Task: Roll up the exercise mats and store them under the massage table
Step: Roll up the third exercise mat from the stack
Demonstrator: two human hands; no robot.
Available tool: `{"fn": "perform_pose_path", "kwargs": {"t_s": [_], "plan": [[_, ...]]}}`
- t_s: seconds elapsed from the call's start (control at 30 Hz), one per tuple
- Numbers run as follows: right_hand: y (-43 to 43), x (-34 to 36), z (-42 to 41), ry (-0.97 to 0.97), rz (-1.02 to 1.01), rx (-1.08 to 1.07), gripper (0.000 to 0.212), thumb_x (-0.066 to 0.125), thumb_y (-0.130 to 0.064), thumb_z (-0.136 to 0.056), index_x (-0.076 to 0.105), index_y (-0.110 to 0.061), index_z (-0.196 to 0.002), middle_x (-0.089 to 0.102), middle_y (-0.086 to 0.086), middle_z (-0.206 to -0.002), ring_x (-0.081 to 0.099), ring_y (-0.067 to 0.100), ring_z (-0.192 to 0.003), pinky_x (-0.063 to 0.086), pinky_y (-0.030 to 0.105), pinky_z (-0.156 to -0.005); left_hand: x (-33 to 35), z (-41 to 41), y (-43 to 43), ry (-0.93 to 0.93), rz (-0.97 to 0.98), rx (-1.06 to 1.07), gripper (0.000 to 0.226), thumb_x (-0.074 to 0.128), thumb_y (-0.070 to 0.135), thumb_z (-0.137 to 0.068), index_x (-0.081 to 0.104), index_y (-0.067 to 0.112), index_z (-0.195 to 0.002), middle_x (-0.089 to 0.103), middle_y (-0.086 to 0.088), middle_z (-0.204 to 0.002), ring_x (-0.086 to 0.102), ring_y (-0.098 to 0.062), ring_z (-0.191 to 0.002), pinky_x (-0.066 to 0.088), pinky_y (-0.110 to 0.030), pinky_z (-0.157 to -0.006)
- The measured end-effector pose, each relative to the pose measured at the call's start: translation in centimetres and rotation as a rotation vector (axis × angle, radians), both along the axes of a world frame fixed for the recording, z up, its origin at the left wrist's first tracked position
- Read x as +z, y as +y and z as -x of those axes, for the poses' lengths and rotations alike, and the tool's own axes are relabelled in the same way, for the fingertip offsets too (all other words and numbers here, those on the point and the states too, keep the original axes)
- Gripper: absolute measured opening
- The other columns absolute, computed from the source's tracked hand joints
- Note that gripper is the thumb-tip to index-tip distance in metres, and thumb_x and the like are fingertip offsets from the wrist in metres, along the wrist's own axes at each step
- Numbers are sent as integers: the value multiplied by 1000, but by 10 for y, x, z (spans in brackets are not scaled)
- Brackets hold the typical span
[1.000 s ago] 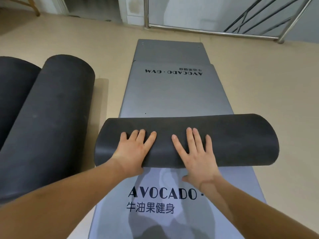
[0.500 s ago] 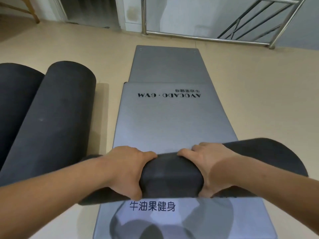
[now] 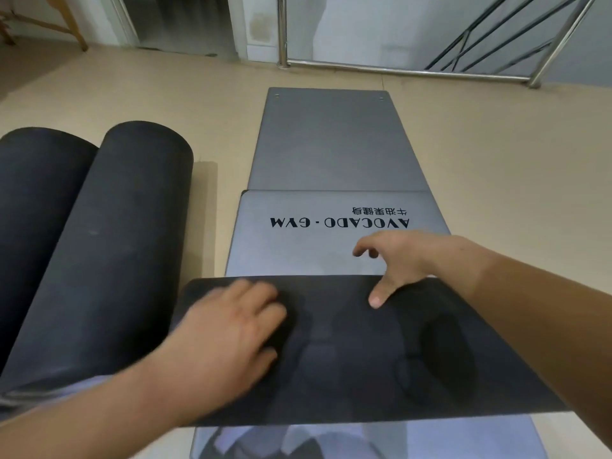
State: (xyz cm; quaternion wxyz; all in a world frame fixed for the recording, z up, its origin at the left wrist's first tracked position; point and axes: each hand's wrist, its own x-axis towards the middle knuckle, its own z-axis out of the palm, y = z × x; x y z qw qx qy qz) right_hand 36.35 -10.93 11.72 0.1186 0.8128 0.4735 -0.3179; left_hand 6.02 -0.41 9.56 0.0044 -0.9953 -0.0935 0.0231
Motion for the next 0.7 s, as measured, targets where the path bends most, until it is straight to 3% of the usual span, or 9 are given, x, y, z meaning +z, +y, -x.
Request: {"fn": "perform_pose_path", "kwargs": {"t_s": [0.07, 0.13, 0.17, 0.23, 0.37, 0.43, 0.5, 0.6, 0.7], "plan": [[4, -4, 1, -206, -61, 23, 82, 86, -64, -76, 51, -34, -144, 59, -7, -141, 60, 24, -127, 50, 40, -96, -20, 8, -21, 110, -2, 0, 90, 66, 72, -65, 67, 18, -138, 61, -12, -146, 66, -35, -122, 62, -48, -89], [4, -9, 14, -402, -115, 87, 59, 75, -59, -91, 56, -27, -137, 60, -1, -134, 60, 26, -123, 48, 37, -89, -44, 2, -31, 387, 32, 73, 122, 67, 71, -80, 10, 9, -168, 3, -22, -175, 16, -49, -158, 28, -67, -121], [2, -13, 24, -476, -159, 137, 47, 68, -52, -99, 56, -23, -134, 59, 2, -131, 59, 27, -121, 47, 37, -88, -52, -2, -32, 502, 49, 131, 128, 64, 69, -87, -20, 9, -163, -25, -21, -171, -14, -47, -159, 5, -65, -127], [-11, -24, 47, -524, -274, 228, 36, 57, -44, -105, 57, -20, -132, 57, 4, -127, 59, 29, -119, 46, 38, -88, -63, -14, -22, 498, 19, 164, 136, 61, 74, -88, -39, 8, -154, -40, -20, -165, -32, -45, -154, -10, -62, -127], [-62, -48, 83, -489, -571, 244, 72, 54, -74, -77, 73, -17, -116, 66, 10, -110, 68, 36, -98, 60, 48, -78, -73, -39, 2, 458, -3, 186, 147, 68, 80, -78, -32, 9, -158, -31, -17, -170, -25, -42, -157, -5, -61, -129], [-85, -66, 89, -530, -514, 257, 95, 72, -77, -60, 71, -12, -130, 68, 20, -122, 69, 43, -109, 61, 56, -82, -71, -49, 14, 469, 23, 168, 150, 74, 80, -71, -25, 14, -162, -21, -12, -174, -16, -37, -161, 0, -58, -130], [-90, -80, 89, -457, -301, 223, 131, 86, -77, -50, 48, -7, -154, 53, 35, -146, 57, 52, -132, 53, 67, -99, -61, -59, 28, 442, 86, 154, 151, 80, 78, -63, -14, 19, -166, -6, -7, -176, -1, -32, -162, 8, -54, -132], [-71, -89, 80, -457, -120, 153, 152, 77, -72, -78, -37, -7, -154, -11, 34, -170, -3, 52, -160, 10, 70, -124, -41, -80, 55, 422, 169, 151, 150, 84, 78, -55, 0, 25, -166, 14, -1, -175, 17, -26, -160, 18, -48, -131], [-50, -84, 65, -476, -147, 173, 139, 72, -67, -84, -34, -14, -158, -8, 28, -172, -5, 47, -161, 4, 65, -128, -27, -96, 70, 440, 198, 180, 146, 86, 74, -58, 1, 27, -167, 11, -1, -175, 14, -26, -160, 17, -51, -131]]}}
